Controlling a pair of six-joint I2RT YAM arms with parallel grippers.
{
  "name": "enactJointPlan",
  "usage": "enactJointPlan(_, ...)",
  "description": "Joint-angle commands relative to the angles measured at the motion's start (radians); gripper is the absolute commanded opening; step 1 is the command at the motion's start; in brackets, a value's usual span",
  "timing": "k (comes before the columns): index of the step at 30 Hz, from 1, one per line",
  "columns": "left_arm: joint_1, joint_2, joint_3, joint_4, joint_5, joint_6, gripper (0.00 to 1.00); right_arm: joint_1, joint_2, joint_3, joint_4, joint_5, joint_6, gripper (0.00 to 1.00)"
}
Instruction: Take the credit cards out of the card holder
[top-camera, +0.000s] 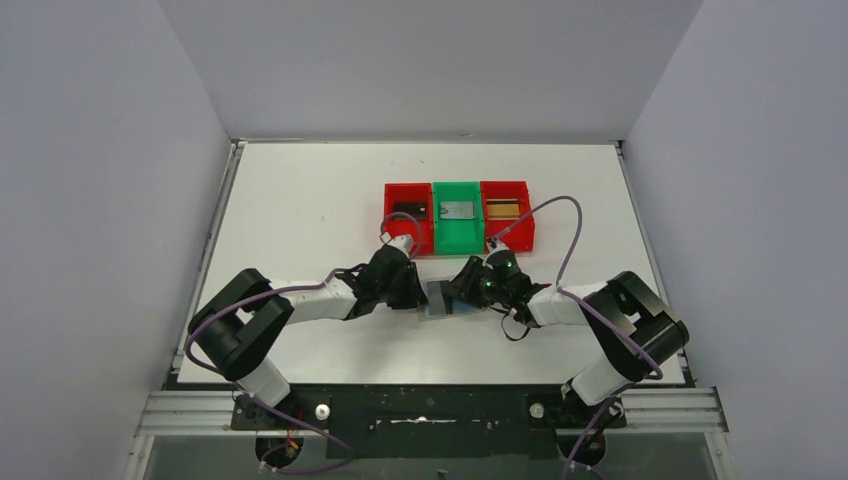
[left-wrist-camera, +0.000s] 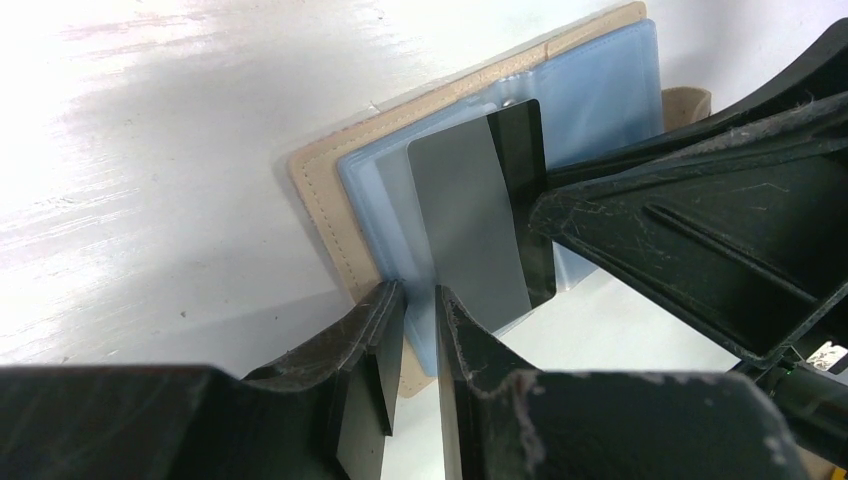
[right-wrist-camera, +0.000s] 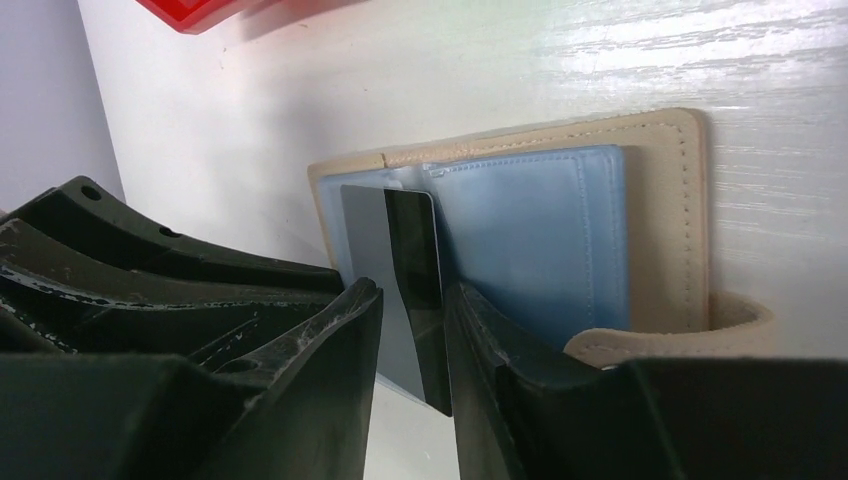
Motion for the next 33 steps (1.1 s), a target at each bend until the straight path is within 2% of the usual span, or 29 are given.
enactJointPlan(1,-0.006,0.007,0.021,-0.078,0.006,0.034,0.18,0.001,0.026,-0.011,0.030,0.027,0.017,0.32)
enactJointPlan(5,-0.005,0.006,0.021,-0.076,0.004,0.034,0.17,0.005,0.029,-0.018,0.051,0.020,0.015,0.28)
enactJointPlan(11,-0.007,-0.002,0.024,-0.078,-0.007,0.034,0.16,0.006,0.005,-0.046,0.096,0.008,0.022,0.16)
enactJointPlan(14,-0.007,-0.006,0.026,-0.078,-0.011,0.036,0.15,0.005,-0.011,-0.049,0.078,0.023,0.021,0.09)
enactJointPlan(15,-0.006,-0.009,0.028,-0.078,-0.011,0.035,0.15,0.004,-0.017,-0.051,0.076,0.026,0.019,0.02)
enactJointPlan(16,-0.007,-0.011,0.029,-0.078,-0.012,0.035,0.15,0.004,-0.023,-0.054,0.073,0.031,0.019,0.00)
enactJointPlan(17,-0.007,-0.014,0.030,-0.078,-0.013,0.034,0.19,0.003,-0.028,-0.055,0.068,0.037,0.020,0.00)
enactJointPlan(20,-0.007,-0.032,0.031,-0.079,-0.024,0.028,0.39,0.002,-0.041,-0.063,0.057,0.054,0.027,0.00)
enactJointPlan(22,-0.007,-0.047,0.031,-0.083,-0.033,0.026,0.47,0.000,-0.053,-0.069,0.047,0.073,0.036,0.00)
enactJointPlan(28,-0.007,-0.046,0.037,-0.096,-0.039,0.027,0.50,-0.002,-0.075,-0.079,0.027,0.108,0.044,0.01)
enactJointPlan(33,-0.012,-0.007,0.036,-0.083,-0.015,0.044,0.47,-0.002,-0.060,-0.071,0.036,0.082,0.045,0.04)
